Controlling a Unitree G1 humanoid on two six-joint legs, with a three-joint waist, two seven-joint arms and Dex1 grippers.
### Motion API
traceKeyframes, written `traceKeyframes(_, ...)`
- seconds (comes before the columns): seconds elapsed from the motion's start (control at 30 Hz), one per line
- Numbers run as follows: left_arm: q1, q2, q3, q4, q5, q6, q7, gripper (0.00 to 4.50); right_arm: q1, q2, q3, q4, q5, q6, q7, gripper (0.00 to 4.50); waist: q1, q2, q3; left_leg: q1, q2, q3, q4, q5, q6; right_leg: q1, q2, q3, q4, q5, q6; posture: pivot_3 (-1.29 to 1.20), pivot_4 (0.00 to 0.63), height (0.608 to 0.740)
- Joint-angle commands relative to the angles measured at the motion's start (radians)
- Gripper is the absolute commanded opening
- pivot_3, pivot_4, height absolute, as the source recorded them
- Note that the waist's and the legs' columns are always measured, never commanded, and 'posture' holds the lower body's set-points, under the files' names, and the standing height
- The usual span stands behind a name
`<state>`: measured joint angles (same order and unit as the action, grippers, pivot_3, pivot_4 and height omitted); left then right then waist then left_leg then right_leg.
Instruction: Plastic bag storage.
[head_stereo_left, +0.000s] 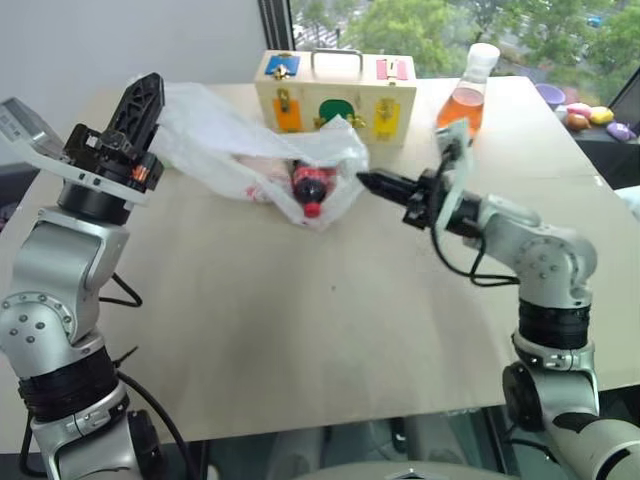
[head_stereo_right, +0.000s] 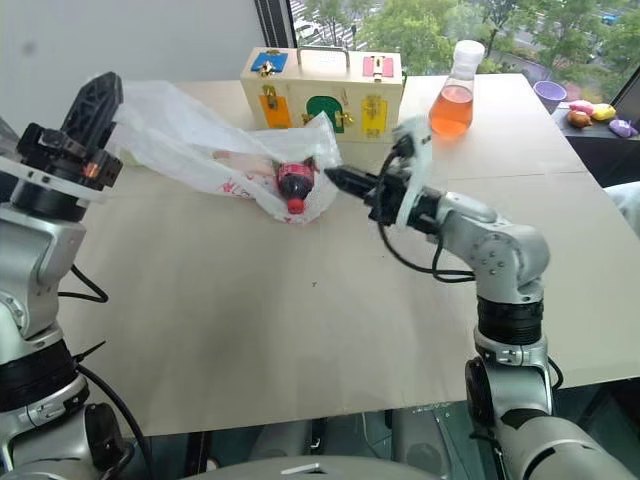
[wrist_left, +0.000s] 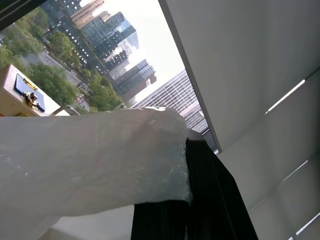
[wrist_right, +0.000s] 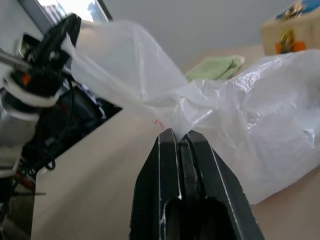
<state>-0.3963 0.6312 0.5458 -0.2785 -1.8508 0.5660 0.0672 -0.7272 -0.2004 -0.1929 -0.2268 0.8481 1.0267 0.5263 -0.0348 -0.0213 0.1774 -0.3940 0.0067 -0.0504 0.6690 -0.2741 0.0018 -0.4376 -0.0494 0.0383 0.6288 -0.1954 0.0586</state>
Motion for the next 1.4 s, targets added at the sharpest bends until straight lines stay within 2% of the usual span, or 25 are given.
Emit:
traceKeyframes(0.03,-0.137,0.076,0.046,0.051,0.005,-0.010,-0.052,0.00,-0.145,-0.017,-0.176,0.057,0.178,-0.009,-0.066,0.03,0.001,0.000,0.001,-0.001,0.000,0.000,0.000,0.001,-0.001,-0.001,0.000,0.000,0.001,0.000,0.000,0.00,0.150,0.740)
traceKeyframes(0.13,-0.271,0.137,0.040,0.188,0.069,-0.008,-0.106,0.00,-0.278,-0.045,-0.258,0.204,0.223,-0.046,-0.111,0.03,-0.001,0.000,0.001,-0.002,0.000,-0.001,0.000,0.001,-0.002,-0.002,0.001,-0.001,0.002,0.000,0.000,0.00,0.150,0.740)
traceKeyframes(0.23,-0.419,0.175,0.018,0.353,0.155,-0.011,-0.162,0.00,-0.403,-0.091,-0.307,0.386,0.193,-0.117,-0.150,0.03,-0.004,0.000,0.001,-0.001,0.000,0.000,0.000,0.001,-0.001,-0.002,0.001,-0.001,0.003,0.000,-0.001,0.00,0.150,0.740)
traceKeyframes(0.33,-0.575,0.197,-0.019,0.495,0.243,0.007,-0.237,0.00,-0.503,-0.158,-0.326,0.514,0.181,-0.154,-0.130,0.03,-0.005,0.000,0.002,-0.002,0.000,0.000,0.000,0.001,-0.001,-0.003,0.001,-0.001,0.002,0.000,-0.001,0.00,0.150,0.740)
traceKeyframes(0.43,-0.703,0.200,-0.054,0.598,0.328,0.042,-0.321,0.00,-0.584,-0.232,-0.322,0.594,0.158,-0.184,-0.097,0.03,-0.005,0.000,0.002,-0.006,-0.001,0.000,-0.001,0.003,-0.005,-0.005,0.000,-0.001,0.001,0.000,0.000,0.00,0.150,0.740)
traceKeyframes(0.6,-0.807,0.175,-0.068,0.691,0.425,0.088,-0.393,0.00,-0.633,-0.336,-0.282,0.624,0.110,-0.190,-0.052,0.03,-0.011,0.000,0.002,-0.008,-0.001,0.002,-0.005,0.004,-0.006,-0.008,-0.001,0.000,0.000,0.000,0.000,0.00,0.150,0.740)
traceKeyframes(0.67,-0.818,0.158,-0.067,0.672,0.438,0.117,-0.403,0.00,-0.587,-0.388,-0.224,0.544,0.079,-0.147,-0.027,0.03,-0.010,0.000,0.002,-0.009,-0.001,0.002,-0.007,0.004,-0.006,-0.009,-0.001,0.000,0.000,0.000,0.000,0.00,0.150,0.740)
traceKeyframes(0.73,-0.800,0.137,-0.061,0.623,0.438,0.144,-0.390,0.00,-0.445,-0.439,-0.118,0.343,0.052,-0.075,-0.014,0.03,-0.007,-0.001,0.002,-0.009,0.000,0.002,-0.007,0.004,-0.006,-0.010,-0.001,0.000,0.000,0.000,0.000,0.00,0.150,0.740)
traceKeyframes(0.83,-0.754,0.104,-0.040,0.545,0.434,0.166,-0.350,0.00,-0.203,-0.455,-0.020,0.014,0.109,0.017,-0.017,0.86,-0.010,-0.001,0.002,-0.011,0.000,0.001,-0.006,0.004,-0.006,-0.010,-0.001,-0.001,0.000,0.000,0.000,0.00,0.150,0.740)
traceKeyframes(0.87,-0.738,0.092,-0.032,0.521,0.430,0.170,-0.333,0.00,-0.133,-0.461,0.017,-0.083,0.112,0.023,-0.008,0.99,-0.009,-0.001,0.002,-0.011,0.000,0.001,-0.005,0.004,-0.006,-0.011,-0.002,0.000,0.001,0.000,0.000,0.00,0.150,0.740)
traceKeyframes(0.9,-0.720,0.080,-0.027,0.494,0.428,0.175,-0.317,0.00,-0.061,-0.470,0.070,-0.188,0.092,0.000,0.014,1.63,-0.008,-0.001,0.002,-0.012,0.000,0.001,-0.004,0.004,-0.006,-0.011,-0.002,0.000,0.003,0.000,0.000,0.00,0.150,0.740)
traceKeyframes(0.97,-0.687,0.060,-0.029,0.449,0.427,0.191,-0.289,0.00,0.046,-0.467,0.183,-0.343,-0.008,-0.118,0.062,2.48,-0.009,0.000,0.002,-0.012,-0.001,0.001,-0.002,0.004,-0.006,-0.013,-0.003,0.000,0.006,0.000,0.000,0.00,0.150,0.740)
traceKeyframes(1.03,-0.672,0.042,-0.044,0.426,0.444,0.203,-0.277,0.00,0.091,-0.464,0.296,-0.389,-0.120,-0.213,0.099,3.28,-0.008,0.000,0.003,-0.012,-0.001,0.001,0.002,0.004,-0.006,-0.014,-0.003,0.001,0.007,0.000,0.000,0.00,0.150,0.740)
traceKeyframes(1.1,-0.680,0.035,-0.082,0.433,0.501,0.208,-0.275,0.00,0.091,-0.466,0.396,-0.367,-0.250,-0.310,0.126,3.28,-0.005,-0.003,0.003,-0.010,-0.002,0.001,0.004,0.003,-0.005,-0.011,-0.002,0.001,0.008,0.001,0.001,0.00,0.150,0.740)
traceKeyframes(1.17,-0.728,0.024,-0.121,0.473,0.549,0.222,-0.264,0.00,0.069,-0.424,0.433,-0.316,-0.309,-0.362,0.121,3.28,-0.001,-0.003,0.003,-0.001,-0.002,0.000,0.005,0.003,-0.004,-0.002,-0.002,0.001,0.008,0.001,0.002,0.00,0.150,0.740)
traceKeyframes(1.23,-0.798,0.003,-0.160,0.512,0.583,0.234,-0.284,0.00,0.049,-0.388,0.432,-0.262,-0.339,-0.377,0.106,3.28,0.002,-0.005,0.003,0.002,-0.002,0.000,0.006,0.004,-0.004,0.000,-0.001,0.001,0.008,0.000,0.003,0.00,0.150,0.740)
traceKeyframes(1.4,-1.048,-0.070,-0.209,0.698,0.674,0.223,-0.366,0.00,0.054,-0.376,0.361,-0.215,-0.354,-0.379,0.113,3.28,0.019,-0.007,0.005,0.000,-0.002,-0.002,0.010,0.004,-0.006,0.000,0.000,0.000,0.010,0.001,0.002,0.00,0.150,0.740)
